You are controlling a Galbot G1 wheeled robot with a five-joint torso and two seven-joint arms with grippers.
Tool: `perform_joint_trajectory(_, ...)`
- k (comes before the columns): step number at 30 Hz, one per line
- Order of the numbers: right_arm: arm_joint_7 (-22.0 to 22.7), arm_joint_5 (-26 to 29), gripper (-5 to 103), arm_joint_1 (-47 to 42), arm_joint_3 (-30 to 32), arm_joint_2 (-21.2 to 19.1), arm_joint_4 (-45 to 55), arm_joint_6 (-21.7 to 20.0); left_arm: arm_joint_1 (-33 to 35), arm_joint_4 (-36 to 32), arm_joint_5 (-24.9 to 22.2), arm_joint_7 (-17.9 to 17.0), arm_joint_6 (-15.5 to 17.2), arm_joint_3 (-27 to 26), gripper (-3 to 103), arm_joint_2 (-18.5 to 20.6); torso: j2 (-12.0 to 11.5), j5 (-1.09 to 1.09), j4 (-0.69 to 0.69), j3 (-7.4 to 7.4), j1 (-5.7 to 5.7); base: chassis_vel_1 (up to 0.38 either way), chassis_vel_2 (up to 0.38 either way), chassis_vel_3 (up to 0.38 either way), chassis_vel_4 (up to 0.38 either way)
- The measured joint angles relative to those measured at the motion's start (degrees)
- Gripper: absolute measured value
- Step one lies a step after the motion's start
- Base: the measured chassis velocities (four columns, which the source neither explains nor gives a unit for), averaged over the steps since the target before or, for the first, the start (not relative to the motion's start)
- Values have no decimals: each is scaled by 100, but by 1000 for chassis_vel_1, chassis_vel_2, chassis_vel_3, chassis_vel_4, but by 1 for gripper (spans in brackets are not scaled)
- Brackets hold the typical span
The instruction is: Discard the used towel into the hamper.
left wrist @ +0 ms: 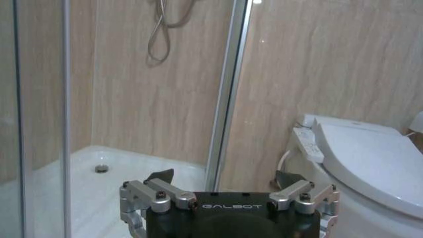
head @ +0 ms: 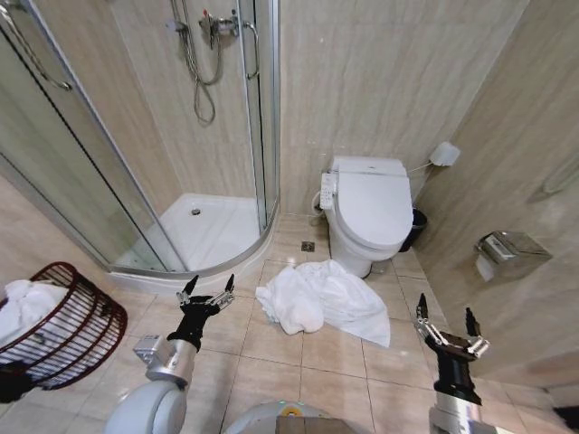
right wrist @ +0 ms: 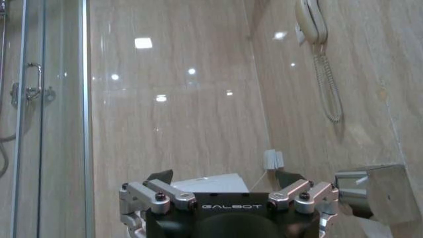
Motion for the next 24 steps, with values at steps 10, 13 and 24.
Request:
perform_joint_trajectory(10,-2,-14,100,17,-9,-25,-120,26,0,0,0,0,0,0,100,0,-222,0,0,-156,-68,0,0,0,0)
perform_joint_trajectory(13,-28,-16,100,138,42,-127,-321,-38,0,0,0,0,0,0,100,0,-289,0,0,-197,-94,0,0,0,0)
perform_joint_trajectory(24,-95,6,100,411,192,-335,-721,-182,0,0,0,0,0,0,100,0,-537,0,0,-368,-171,0,0,0,0)
